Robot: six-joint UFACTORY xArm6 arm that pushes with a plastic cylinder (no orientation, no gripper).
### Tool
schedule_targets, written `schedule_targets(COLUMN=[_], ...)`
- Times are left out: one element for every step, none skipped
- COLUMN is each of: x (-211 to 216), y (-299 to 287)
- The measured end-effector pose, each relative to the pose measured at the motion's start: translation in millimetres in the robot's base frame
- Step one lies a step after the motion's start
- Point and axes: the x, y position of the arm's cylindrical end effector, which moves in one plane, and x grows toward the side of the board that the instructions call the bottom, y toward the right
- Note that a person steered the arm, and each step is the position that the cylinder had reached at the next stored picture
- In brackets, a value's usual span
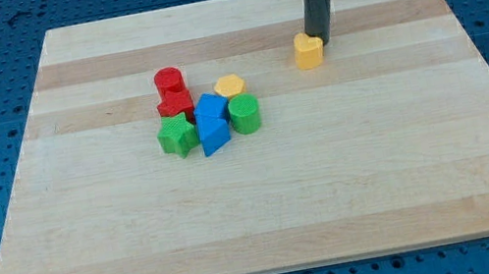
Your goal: Move the yellow heart to the yellow hexagon
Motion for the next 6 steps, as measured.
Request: schedule_targets(x=[11,11,22,39,45,45], y=[-16,-43,-15,10,-4,-35])
